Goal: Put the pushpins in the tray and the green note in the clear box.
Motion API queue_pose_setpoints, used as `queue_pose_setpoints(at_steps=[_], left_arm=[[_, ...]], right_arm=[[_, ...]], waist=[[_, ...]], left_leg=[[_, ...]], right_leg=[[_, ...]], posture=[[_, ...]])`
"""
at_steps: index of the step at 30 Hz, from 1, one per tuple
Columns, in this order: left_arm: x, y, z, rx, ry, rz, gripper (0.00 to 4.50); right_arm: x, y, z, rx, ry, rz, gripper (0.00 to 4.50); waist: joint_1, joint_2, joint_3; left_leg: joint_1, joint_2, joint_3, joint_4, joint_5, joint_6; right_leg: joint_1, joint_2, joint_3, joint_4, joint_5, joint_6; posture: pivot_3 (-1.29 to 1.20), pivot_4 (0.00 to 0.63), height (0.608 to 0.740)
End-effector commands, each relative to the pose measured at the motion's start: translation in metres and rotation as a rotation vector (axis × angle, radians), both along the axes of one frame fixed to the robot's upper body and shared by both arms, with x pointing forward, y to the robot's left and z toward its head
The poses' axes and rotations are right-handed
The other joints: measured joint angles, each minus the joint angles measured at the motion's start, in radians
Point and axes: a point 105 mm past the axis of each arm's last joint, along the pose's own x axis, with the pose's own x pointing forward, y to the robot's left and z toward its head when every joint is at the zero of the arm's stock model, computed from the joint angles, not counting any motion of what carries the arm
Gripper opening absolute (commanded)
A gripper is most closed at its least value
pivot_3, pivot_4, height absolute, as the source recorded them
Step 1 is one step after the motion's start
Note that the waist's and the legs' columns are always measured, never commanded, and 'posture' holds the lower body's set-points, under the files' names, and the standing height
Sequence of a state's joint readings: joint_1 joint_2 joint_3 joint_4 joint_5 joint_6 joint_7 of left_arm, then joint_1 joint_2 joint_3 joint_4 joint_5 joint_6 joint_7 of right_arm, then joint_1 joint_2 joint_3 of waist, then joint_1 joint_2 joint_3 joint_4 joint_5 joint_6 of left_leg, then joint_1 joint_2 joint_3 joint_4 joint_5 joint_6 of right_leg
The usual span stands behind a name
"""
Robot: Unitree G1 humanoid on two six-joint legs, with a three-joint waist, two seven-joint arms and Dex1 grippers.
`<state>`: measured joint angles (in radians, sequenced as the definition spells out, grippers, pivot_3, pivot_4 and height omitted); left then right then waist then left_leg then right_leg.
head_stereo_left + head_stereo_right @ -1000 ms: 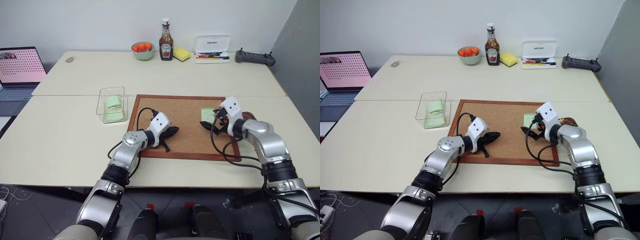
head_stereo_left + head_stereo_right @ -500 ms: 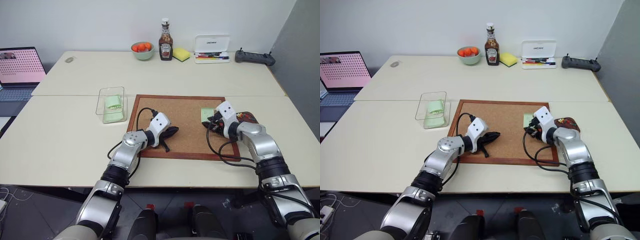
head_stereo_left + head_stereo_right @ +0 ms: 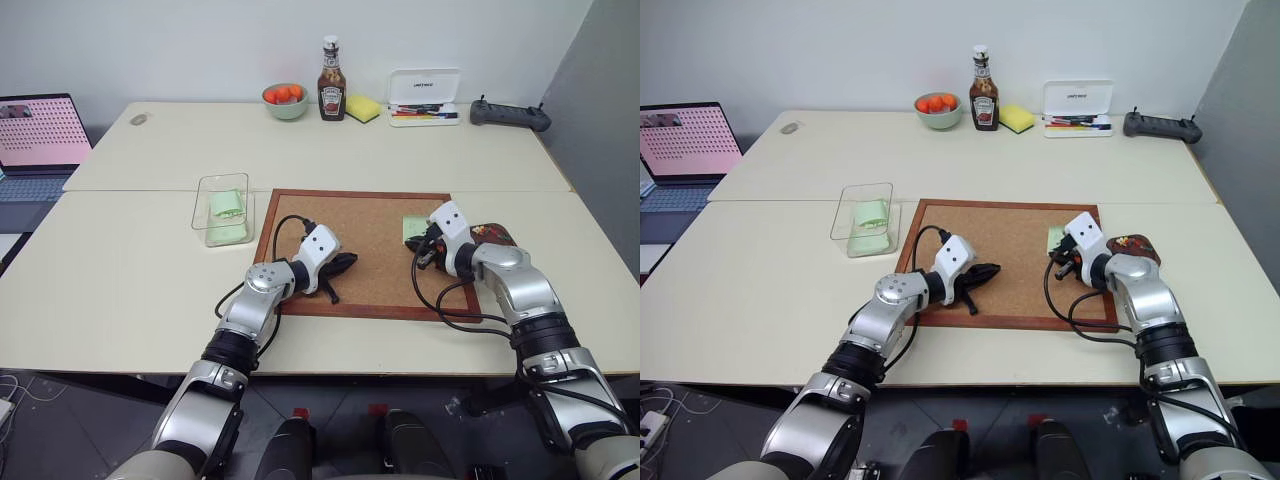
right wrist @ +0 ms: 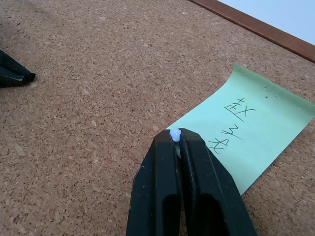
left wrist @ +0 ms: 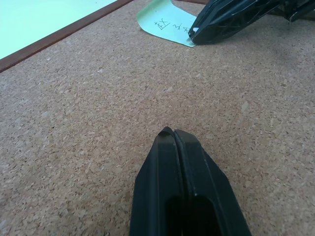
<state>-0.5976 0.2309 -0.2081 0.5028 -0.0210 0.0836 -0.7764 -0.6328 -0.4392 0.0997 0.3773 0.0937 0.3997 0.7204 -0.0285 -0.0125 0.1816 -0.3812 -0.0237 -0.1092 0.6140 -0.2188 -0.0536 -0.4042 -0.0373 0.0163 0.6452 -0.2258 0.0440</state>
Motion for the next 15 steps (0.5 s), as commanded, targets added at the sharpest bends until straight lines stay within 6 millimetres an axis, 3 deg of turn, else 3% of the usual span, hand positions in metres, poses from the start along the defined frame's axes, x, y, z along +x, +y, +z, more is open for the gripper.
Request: queue_pose_setpoints(at_steps=[1, 8, 13, 15], left_arm=[[-0.011, 0.000, -0.034, 0.076, 0.110, -0.008, 0.00], [-0.005, 0.001, -0.027, 0.045, 0.099, 0.021, 0.00], [0.002, -0.001, 0.002, -0.074, 0.081, 0.041, 0.00], [0.006, 0.003, 0.017, -0.130, 0.074, 0.067, 0.37]], right_arm=[[-0.003, 0.011, 0.064, 0.022, -0.210, 0.093, 0.04], [-0.019, 0.016, 0.078, -0.044, -0.267, 0.184, 0.04], [-0.027, 0.018, 0.076, -0.111, -0.297, 0.233, 0.04], [-0.028, 0.020, 0.074, -0.134, -0.311, 0.248, 0.00]], waist=[[0.000, 0.000, 0.000], [0.001, 0.000, 0.000], [0.001, 0.000, 0.000], [0.000, -0.001, 0.000]], left_leg=[[0.000, 0.000, 0.000, 0.000, 0.000, 0.000], [0.000, 0.000, 0.000, 0.000, 0.000, 0.000], [0.000, 0.000, 0.000, 0.000, 0.000, 0.000], [0.000, 0.000, 0.000, 0.000, 0.000, 0.000]], right_leg=[[0.000, 0.000, 0.000, 0.000, 0.000, 0.000], [0.000, 0.000, 0.000, 0.000, 0.000, 0.000], [0.000, 0.000, 0.000, 0.000, 0.000, 0.000], [0.000, 0.000, 0.000, 0.000, 0.000, 0.000]], posture=[[0.00, 0.150, 0.740], [0.00, 0.150, 0.740], [0.00, 0.150, 0.740], [0.00, 0.150, 0.740]])
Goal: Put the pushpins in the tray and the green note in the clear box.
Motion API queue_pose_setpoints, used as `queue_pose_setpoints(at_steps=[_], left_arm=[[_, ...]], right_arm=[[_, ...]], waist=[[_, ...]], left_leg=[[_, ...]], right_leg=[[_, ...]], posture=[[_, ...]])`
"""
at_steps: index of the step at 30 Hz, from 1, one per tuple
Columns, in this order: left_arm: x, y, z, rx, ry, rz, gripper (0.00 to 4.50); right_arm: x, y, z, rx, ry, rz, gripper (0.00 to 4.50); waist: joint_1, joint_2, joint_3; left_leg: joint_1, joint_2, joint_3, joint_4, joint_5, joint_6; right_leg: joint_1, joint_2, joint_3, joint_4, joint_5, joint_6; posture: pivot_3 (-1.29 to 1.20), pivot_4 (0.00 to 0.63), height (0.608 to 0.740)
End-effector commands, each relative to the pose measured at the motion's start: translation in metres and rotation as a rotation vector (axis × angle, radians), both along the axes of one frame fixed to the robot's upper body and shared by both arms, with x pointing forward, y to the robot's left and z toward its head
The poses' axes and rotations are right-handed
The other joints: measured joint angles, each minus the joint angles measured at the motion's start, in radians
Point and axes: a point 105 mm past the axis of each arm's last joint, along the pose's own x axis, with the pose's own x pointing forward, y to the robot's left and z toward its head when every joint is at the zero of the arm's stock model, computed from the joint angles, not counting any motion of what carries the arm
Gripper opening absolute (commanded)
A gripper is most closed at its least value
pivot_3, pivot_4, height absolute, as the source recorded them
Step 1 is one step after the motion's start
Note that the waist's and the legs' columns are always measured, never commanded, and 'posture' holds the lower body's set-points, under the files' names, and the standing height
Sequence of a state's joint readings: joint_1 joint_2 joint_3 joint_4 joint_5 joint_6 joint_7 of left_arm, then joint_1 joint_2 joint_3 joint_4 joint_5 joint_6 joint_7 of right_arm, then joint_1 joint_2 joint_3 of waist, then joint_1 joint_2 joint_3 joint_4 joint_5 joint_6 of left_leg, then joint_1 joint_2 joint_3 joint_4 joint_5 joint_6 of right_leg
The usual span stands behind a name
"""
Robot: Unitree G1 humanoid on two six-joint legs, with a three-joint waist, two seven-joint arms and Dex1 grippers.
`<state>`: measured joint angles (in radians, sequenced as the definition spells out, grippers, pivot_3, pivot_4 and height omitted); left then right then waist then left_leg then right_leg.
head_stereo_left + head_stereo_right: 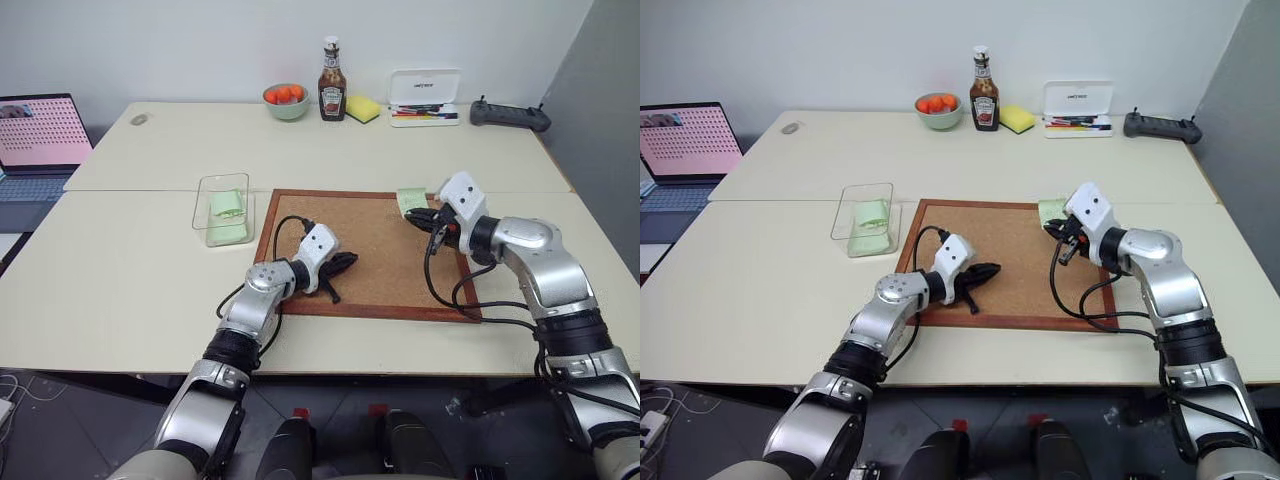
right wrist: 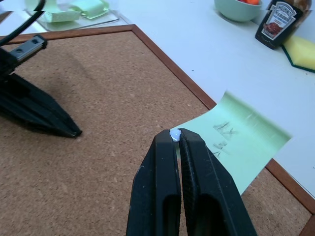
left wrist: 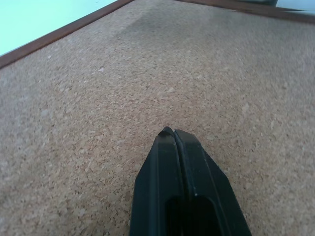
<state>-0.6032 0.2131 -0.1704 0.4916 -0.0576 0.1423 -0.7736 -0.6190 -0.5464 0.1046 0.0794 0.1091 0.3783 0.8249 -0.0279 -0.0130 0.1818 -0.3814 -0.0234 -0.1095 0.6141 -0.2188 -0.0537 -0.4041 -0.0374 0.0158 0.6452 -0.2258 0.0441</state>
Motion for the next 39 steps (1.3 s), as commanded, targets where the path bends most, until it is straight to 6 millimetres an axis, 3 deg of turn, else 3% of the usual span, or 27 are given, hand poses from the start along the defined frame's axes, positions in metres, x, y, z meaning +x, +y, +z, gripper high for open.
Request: queue_pose_setpoints(at_steps=[1, 4, 9, 16, 21, 29, 39], left_arm=[[0.003, 0.003, 0.018, -0.085, 0.026, 0.036, 0.39], [0.002, 0.008, 0.043, -0.166, 0.018, 0.048, 1.07], [-0.003, 0.018, 0.066, -0.250, 0.021, 0.092, 2.14], [-0.006, 0.027, 0.079, -0.404, 0.114, 0.154, 3.62], [-0.004, 0.018, 0.081, -0.511, 0.201, 0.171, 4.49], [0.013, -0.004, 0.095, -0.730, 0.352, 0.174, 4.49], [0.018, -0.036, 0.086, -0.736, 0.493, 0.092, 4.49]], right_arm=[[-0.007, 0.007, 0.009, -0.052, -0.084, 0.056, 0.00], [-0.008, 0.011, 0.005, -0.085, -0.112, 0.078, 0.00], [-0.009, 0.014, -0.001, -0.133, -0.156, 0.108, 0.00], [-0.009, 0.018, -0.003, -0.176, -0.234, 0.137, 0.00], [-0.011, 0.021, -0.001, -0.198, -0.282, 0.162, 0.00], [-0.018, 0.028, 0.004, -0.234, -0.326, 0.207, 0.00], [-0.024, 0.038, 0.013, -0.246, -0.350, 0.232, 0.00]], waist=[[-0.002, -0.001, 0.001], [-0.006, -0.003, 0.003], [-0.008, -0.004, 0.003], [-0.005, -0.004, 0.004], [-0.004, -0.005, 0.004], [-0.004, -0.006, 0.005], [-0.004, -0.007, 0.005]], left_leg=[[0.000, 0.000, 0.000, 0.000, 0.000, 0.000], [-0.002, 0.000, 0.000, 0.000, 0.000, 0.000], [-0.003, 0.001, 0.000, -0.001, 0.000, 0.000], [-0.002, 0.001, 0.000, -0.001, 0.000, 0.000], [-0.003, 0.001, 0.000, -0.001, 0.000, 0.000], [-0.003, 0.000, 0.000, 0.000, 0.000, -0.001], [-0.003, 0.000, 0.001, 0.000, 0.000, -0.001]], right_leg=[[0.000, 0.000, 0.000, 0.000, 0.000, 0.000], [-0.002, 0.000, 0.000, 0.000, 0.000, 0.000], [-0.003, 0.001, 0.000, 0.000, 0.000, 0.000], [-0.003, 0.001, 0.000, 0.000, 0.000, 0.000], [-0.003, 0.000, 0.000, -0.001, 0.000, 0.000], [-0.003, 0.000, 0.001, -0.001, 0.000, 0.000], [-0.003, 0.000, 0.001, -0.001, 0.000, 0.000]], posture=[[0.00, 0.150, 0.740], [0.00, 0.150, 0.740], [0.00, 0.150, 0.740], [0.00, 0.150, 0.740], [0.00, 0.150, 0.740], [0.00, 0.150, 0.740], [0.00, 0.150, 0.740]])
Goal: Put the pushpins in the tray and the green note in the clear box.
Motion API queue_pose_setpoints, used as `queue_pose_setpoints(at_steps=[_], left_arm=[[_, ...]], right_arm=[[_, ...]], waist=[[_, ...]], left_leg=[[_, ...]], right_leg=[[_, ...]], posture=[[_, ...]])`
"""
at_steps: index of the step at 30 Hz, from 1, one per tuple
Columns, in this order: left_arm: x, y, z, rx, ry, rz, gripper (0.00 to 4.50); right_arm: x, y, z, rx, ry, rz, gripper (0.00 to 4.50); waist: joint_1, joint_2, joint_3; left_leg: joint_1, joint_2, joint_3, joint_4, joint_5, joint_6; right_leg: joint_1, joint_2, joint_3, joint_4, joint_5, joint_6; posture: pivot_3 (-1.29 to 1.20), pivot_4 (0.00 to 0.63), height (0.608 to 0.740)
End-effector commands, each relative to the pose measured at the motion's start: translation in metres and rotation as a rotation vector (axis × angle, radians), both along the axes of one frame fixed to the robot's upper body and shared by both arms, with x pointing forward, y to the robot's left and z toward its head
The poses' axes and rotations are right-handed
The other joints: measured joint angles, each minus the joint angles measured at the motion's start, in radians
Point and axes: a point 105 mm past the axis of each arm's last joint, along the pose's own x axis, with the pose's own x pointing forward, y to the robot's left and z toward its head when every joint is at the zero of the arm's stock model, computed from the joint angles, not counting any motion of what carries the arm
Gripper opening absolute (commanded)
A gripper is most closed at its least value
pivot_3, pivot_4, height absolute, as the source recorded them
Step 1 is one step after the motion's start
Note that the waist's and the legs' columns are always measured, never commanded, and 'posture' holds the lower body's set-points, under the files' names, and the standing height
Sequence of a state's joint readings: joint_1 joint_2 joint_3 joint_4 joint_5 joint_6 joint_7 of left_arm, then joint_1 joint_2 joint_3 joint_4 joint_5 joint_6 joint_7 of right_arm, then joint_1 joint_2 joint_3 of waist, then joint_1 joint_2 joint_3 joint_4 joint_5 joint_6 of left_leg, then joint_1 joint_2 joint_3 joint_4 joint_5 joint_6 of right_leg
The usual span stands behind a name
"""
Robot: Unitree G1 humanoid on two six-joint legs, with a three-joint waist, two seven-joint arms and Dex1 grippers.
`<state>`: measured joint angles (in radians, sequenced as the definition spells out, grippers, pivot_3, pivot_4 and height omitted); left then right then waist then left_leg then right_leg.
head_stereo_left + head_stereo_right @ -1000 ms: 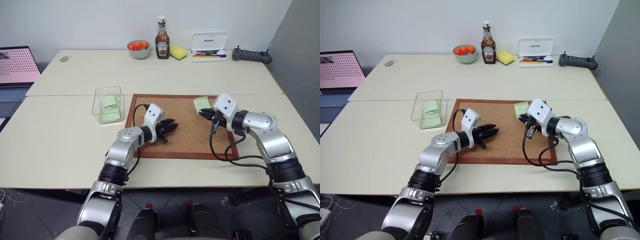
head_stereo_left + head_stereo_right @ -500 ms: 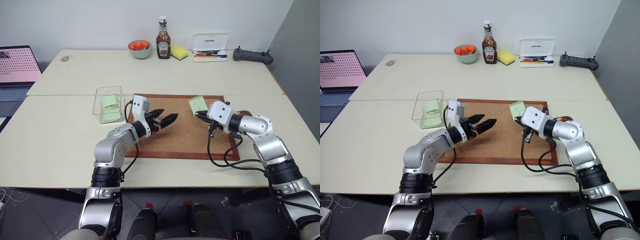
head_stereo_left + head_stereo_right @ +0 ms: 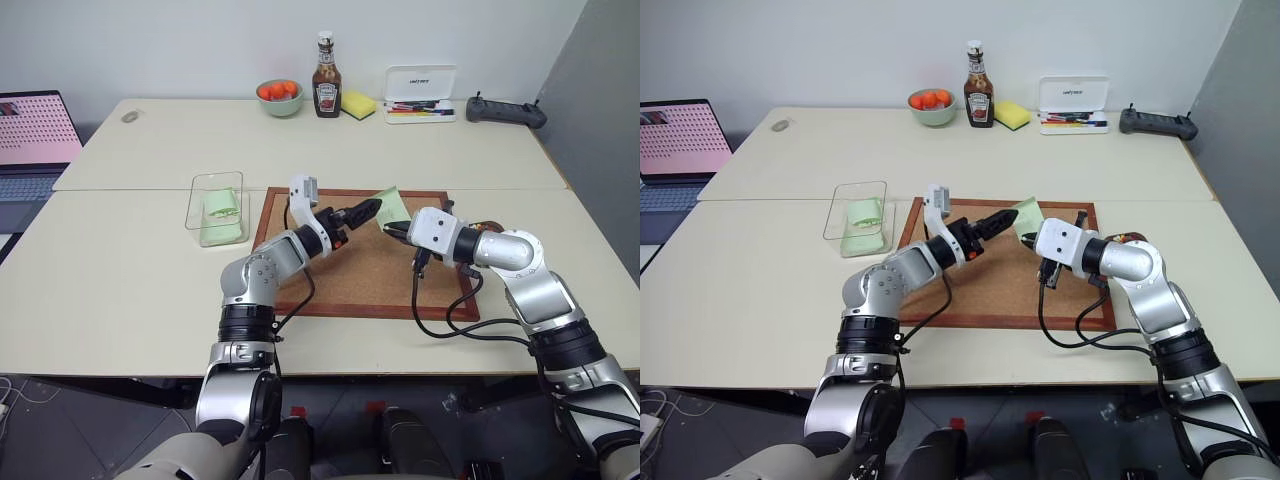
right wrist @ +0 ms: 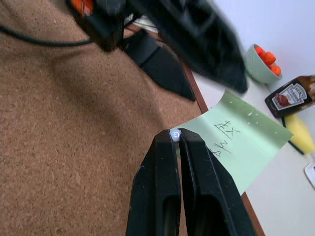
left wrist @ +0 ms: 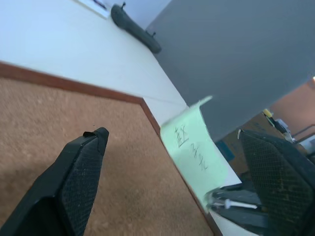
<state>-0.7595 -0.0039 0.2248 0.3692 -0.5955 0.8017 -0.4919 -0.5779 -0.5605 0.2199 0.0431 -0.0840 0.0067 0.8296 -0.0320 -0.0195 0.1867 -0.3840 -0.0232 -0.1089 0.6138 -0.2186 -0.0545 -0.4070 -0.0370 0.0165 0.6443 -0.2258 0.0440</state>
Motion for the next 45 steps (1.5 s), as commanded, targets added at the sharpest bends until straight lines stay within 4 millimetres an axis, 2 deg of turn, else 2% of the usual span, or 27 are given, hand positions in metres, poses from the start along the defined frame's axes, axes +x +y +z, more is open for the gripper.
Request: queue_pose_setpoints(at_steps=[1, 9, 33, 45], left_arm=[[0.001, -0.014, 0.014, -0.026, -0.035, -0.050, 4.49], [0.000, -0.028, 0.017, -0.082, -0.030, -0.089, 4.49], [-0.003, -0.029, 0.017, -0.087, -0.067, -0.115, 0.08], [-0.004, -0.023, 0.013, -0.077, -0.066, -0.095, 0.08]], right_arm=[[-0.005, 0.006, 0.016, 0.002, -0.049, 0.028, 0.00], [-0.008, 0.010, 0.019, 0.022, -0.026, 0.027, 0.00], [-0.006, 0.010, 0.022, 0.041, -0.029, 0.019, 0.00], [-0.006, 0.007, 0.030, 0.148, 0.000, -0.014, 0.00]], waist=[[0.000, 0.000, 0.000], [0.000, 0.000, 0.000], [0.000, 0.000, 0.000], [0.000, 0.000, 0.000]], left_leg=[[0.000, 0.000, 0.000, 0.000, 0.000, 0.000], [0.000, 0.000, 0.000, 0.000, 0.000, 0.000], [0.000, 0.000, 0.000, 0.000, 0.000, 0.000], [0.000, 0.000, 0.000, 0.000, 0.000, 0.000]], right_leg=[[0.000, 0.000, 0.000, 0.000, 0.000, 0.000], [0.000, 0.000, 0.000, 0.000, 0.000, 0.000], [0.000, 0.000, 0.000, 0.000, 0.000, 0.000], [0.000, 0.000, 0.000, 0.000, 0.000, 0.000]], posture=[[0.00, 0.150, 0.740], [0.00, 0.150, 0.740], [0.00, 0.150, 0.740], [0.00, 0.150, 0.740]])
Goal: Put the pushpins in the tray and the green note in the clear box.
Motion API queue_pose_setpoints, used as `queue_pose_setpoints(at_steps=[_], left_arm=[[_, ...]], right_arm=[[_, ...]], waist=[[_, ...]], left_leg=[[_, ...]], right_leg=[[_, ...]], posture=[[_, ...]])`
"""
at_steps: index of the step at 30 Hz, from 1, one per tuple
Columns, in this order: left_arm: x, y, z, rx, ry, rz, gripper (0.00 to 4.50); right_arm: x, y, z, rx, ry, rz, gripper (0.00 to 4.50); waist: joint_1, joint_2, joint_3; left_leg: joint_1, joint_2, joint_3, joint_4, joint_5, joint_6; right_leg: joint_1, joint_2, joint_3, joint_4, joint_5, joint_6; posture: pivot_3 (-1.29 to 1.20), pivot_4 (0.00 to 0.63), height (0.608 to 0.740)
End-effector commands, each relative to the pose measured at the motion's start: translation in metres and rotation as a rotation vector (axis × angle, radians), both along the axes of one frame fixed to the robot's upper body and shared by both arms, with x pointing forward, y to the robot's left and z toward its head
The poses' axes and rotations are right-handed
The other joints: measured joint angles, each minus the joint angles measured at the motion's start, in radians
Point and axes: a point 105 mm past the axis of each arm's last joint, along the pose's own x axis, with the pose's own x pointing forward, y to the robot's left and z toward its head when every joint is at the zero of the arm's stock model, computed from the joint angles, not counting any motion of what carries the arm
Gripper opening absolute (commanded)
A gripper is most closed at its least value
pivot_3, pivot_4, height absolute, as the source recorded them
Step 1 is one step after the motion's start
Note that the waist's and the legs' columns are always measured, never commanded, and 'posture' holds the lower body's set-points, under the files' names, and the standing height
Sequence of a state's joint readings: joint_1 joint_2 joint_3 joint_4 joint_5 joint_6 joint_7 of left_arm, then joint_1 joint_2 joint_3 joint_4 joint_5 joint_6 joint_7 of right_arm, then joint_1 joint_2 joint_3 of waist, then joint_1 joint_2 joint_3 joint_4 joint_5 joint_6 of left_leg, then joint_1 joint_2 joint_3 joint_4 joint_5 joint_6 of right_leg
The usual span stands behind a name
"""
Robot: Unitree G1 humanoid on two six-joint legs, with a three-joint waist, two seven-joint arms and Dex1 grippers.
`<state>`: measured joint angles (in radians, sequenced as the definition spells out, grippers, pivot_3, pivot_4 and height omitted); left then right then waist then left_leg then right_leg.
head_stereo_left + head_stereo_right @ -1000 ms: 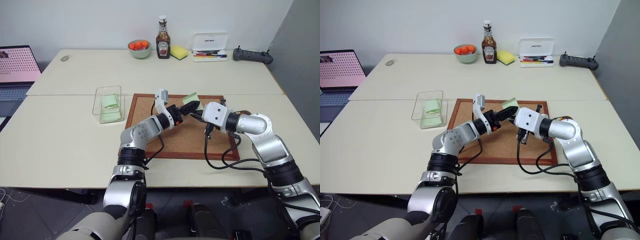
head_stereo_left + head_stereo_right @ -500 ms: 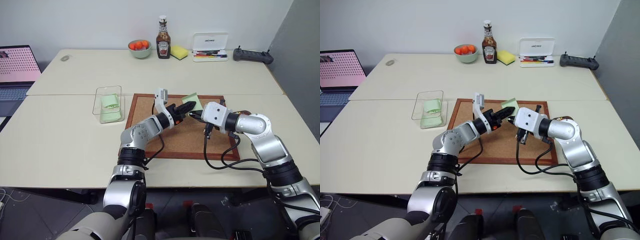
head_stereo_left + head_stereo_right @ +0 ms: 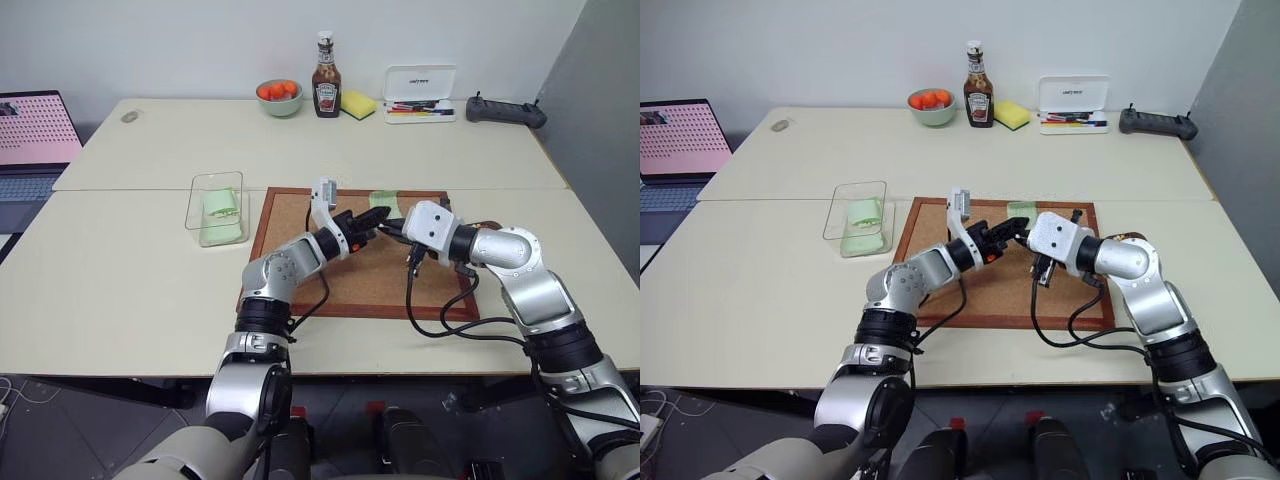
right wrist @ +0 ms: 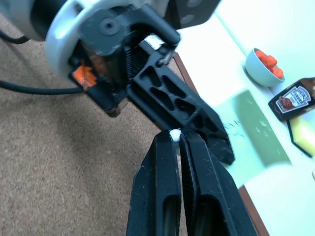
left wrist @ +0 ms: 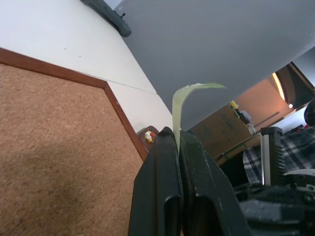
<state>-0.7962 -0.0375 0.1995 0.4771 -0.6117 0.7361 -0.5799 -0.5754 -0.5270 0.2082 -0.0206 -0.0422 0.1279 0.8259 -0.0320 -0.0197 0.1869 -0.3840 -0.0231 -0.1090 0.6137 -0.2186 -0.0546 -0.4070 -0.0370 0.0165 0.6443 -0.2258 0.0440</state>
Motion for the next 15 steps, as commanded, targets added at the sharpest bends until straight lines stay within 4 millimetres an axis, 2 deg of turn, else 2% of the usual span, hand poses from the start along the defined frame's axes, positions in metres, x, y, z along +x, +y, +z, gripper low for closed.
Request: queue_pose_setpoints(at_steps=[1, 8, 15], left_arm=[[-0.001, 0.000, 0.012, -0.004, -0.054, 0.000, 0.08], [0.000, 0.002, 0.015, 0.009, -0.095, 0.018, 0.08], [-0.002, -0.001, 0.017, 0.044, -0.166, 0.023, 0.08]], right_arm=[[-0.003, -0.001, 0.025, 0.080, -0.056, -0.005, 0.00], [-0.002, -0.006, 0.036, 0.218, -0.010, -0.055, 0.00], [-0.003, -0.008, 0.038, 0.277, 0.032, -0.083, 0.00]], waist=[[0.000, 0.000, 0.000], [0.000, 0.000, 0.000], [0.000, 0.000, 0.000]], left_leg=[[0.000, 0.000, 0.000, 0.000, 0.000, 0.000], [0.000, 0.000, 0.000, 0.000, 0.000, 0.000], [0.000, 0.000, 0.000, 0.000, 0.000, 0.000]], right_leg=[[0.000, 0.000, 0.000, 0.000, 0.000, 0.000], [0.000, 0.000, 0.000, 0.000, 0.000, 0.000], [0.000, 0.000, 0.000, 0.000, 0.000, 0.000]], posture=[[0.00, 0.150, 0.740], [0.00, 0.150, 0.740], [0.00, 0.150, 0.740]])
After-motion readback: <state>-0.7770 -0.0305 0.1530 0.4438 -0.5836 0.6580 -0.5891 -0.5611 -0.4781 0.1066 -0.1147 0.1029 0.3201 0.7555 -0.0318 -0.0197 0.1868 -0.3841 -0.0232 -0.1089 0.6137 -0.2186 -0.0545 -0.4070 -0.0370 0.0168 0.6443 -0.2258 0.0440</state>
